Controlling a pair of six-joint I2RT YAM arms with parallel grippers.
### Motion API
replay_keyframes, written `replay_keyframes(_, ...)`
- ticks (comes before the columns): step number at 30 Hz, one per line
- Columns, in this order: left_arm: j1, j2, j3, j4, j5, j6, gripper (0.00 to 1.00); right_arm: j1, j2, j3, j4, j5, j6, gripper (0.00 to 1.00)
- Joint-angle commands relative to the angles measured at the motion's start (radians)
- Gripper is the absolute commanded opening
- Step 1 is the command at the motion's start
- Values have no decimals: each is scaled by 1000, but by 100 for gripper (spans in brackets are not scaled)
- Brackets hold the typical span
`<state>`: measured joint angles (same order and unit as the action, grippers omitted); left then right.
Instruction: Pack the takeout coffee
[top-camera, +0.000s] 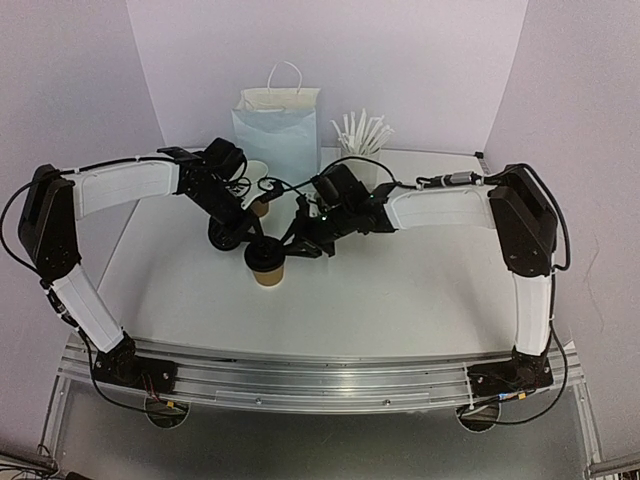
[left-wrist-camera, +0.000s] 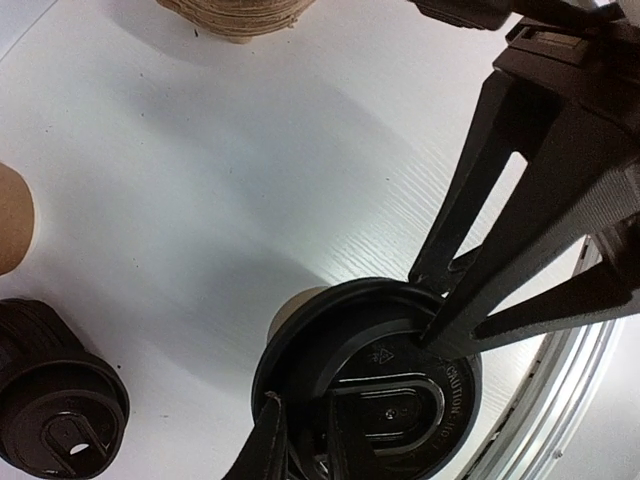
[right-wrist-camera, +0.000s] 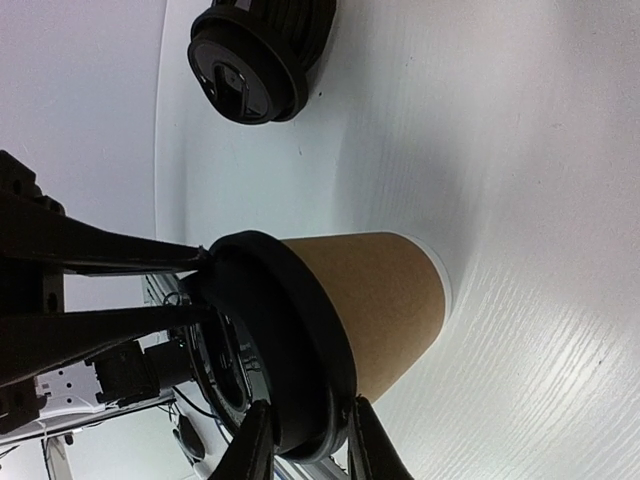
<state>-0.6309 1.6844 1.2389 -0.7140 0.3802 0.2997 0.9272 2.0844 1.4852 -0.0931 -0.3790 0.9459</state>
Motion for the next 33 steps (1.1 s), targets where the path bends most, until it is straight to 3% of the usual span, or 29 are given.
replay_keyframes(1,-32,31,115,-104,135,-30,18,32,21,48,-55,4,-39,21)
replay_keyframes(6,-30,28,153,-121,128,-13,28,32,25,74,-64,-4,-44,22)
replay_keyframes(16,42,-38,157,-173,162,101,38,32,11,93,-86,6,-61,28)
replay_keyframes(26,109,-372,-207,-91,233,597,49,22,3,99,-108,42,-72,35)
replay_keyframes(30,114,-467,-332,-29,242,716,48,19,7,105,-112,51,-68,32)
replay_keyframes(33,114,-508,-394,43,242,718,47,13,13,113,-112,52,-68,31)
